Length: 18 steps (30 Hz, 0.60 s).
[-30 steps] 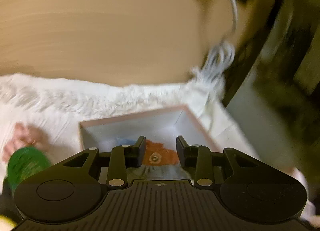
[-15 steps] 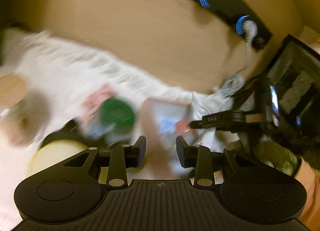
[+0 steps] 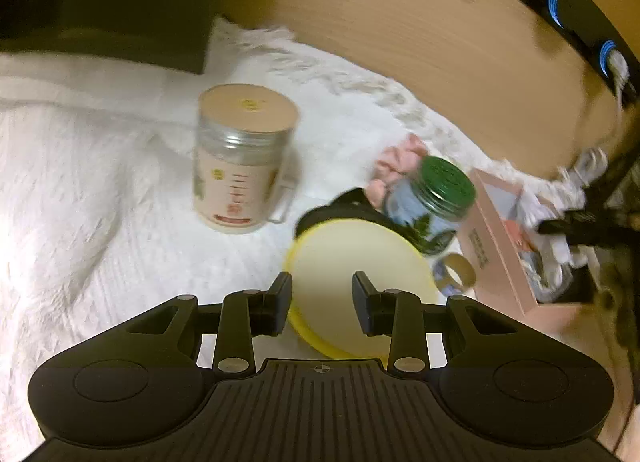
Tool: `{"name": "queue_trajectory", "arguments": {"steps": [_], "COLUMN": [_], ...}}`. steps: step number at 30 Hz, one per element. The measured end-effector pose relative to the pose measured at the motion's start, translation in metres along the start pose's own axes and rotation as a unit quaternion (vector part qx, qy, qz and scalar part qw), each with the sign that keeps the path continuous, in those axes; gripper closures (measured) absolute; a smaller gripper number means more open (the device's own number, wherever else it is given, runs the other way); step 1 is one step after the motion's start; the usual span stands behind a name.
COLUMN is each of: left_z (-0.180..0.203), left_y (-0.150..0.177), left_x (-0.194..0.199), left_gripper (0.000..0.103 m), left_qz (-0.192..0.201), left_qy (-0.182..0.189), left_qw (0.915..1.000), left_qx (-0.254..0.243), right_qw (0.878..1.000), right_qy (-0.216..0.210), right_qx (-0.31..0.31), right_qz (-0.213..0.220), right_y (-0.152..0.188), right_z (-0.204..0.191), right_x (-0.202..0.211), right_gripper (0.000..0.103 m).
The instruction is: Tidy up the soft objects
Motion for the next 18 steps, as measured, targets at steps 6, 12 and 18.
{"name": "queue_trajectory", "arguments": {"steps": [6, 12, 18], "left_z": [-0.012, -0.013, -0.014], "left_y": [-0.008, -0.009, -0.001], "left_x": [-0.010, -0.019, -0.022], "left_gripper": [0.067, 0.067, 0.067], "left_qz": [-0.001, -0.011, -0.034], "left_qy": [0.014, 0.025, 0.047], "left_qw": [0.9995, 0.9991, 0.9979], "left_qx": [0.028, 0.032, 0.029], "right_qw": [0.997, 0.993, 0.982], "right_qy": [-0.013, -0.080, -0.138], "right_qx": [0.037, 0.068, 0.117], "right_qz": [0.062, 0.059, 0.048], "right_y": [0.007, 0.037, 0.065], "right_z": [-0.014, -0.058, -0.114], "right_x": [0.063, 0.095, 0.110], "right_gripper": [0.027, 0.025, 0.021]}}
Point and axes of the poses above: each gripper's, at about its wrist camera, not at the fingertips, and x roughly against the way its jaws point, z to its right, y to its underside, the point moved 8 cm from there along -x, roughly the way its jaws point, and after that the axes turned 5 degrees about y, right-handed, at the moved point
